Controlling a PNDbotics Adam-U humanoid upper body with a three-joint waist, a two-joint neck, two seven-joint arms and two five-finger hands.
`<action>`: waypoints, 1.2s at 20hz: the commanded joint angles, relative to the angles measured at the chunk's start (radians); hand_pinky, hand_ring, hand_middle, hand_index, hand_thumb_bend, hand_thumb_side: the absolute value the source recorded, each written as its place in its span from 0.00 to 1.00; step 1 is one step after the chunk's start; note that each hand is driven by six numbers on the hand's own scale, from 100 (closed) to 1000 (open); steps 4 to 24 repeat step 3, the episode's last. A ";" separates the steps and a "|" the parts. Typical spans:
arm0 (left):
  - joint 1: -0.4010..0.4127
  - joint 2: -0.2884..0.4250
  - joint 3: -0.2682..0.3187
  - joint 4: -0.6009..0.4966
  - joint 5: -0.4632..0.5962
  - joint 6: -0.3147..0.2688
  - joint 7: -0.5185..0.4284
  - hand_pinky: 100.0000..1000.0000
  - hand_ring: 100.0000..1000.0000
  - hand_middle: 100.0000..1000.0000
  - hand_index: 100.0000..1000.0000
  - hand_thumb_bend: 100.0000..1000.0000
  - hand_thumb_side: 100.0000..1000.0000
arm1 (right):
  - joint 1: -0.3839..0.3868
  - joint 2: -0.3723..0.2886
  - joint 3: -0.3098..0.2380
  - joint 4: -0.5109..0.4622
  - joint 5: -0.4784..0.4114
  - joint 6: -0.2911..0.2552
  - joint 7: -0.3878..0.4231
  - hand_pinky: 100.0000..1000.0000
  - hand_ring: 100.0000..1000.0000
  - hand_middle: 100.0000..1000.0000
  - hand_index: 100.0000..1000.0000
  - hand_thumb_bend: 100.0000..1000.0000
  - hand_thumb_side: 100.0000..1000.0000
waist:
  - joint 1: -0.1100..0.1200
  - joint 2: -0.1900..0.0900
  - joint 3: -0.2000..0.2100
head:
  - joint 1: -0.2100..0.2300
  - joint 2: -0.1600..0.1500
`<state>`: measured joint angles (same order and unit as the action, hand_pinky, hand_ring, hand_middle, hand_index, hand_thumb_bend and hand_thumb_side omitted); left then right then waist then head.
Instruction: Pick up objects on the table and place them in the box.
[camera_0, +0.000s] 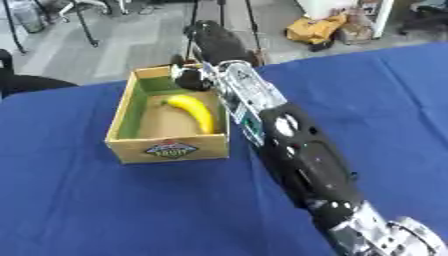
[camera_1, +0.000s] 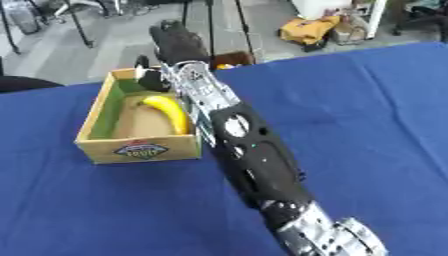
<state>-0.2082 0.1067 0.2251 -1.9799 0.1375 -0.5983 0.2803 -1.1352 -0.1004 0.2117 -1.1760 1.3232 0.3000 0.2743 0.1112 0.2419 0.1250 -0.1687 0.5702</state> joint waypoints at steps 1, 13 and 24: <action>-0.001 0.023 0.005 -0.020 -0.005 -0.002 0.008 0.35 0.84 0.85 0.76 0.00 0.96 | -0.012 -0.060 0.008 -0.126 0.014 -0.003 0.022 0.70 0.98 0.87 0.93 0.00 0.58 | 0.002 -0.024 -0.002 | 0.009 0.003; 0.001 0.025 0.006 -0.020 -0.007 -0.003 0.010 0.35 0.84 0.84 0.76 0.00 0.96 | 0.001 -0.094 0.010 -0.190 0.021 -0.004 0.037 0.71 0.97 0.87 0.93 0.00 0.60 | 0.004 -0.026 -0.006 | 0.014 0.005; 0.001 0.025 0.006 -0.020 -0.007 -0.003 0.010 0.35 0.84 0.84 0.76 0.00 0.96 | 0.001 -0.094 0.010 -0.190 0.021 -0.004 0.037 0.71 0.97 0.87 0.93 0.00 0.60 | 0.004 -0.026 -0.006 | 0.014 0.005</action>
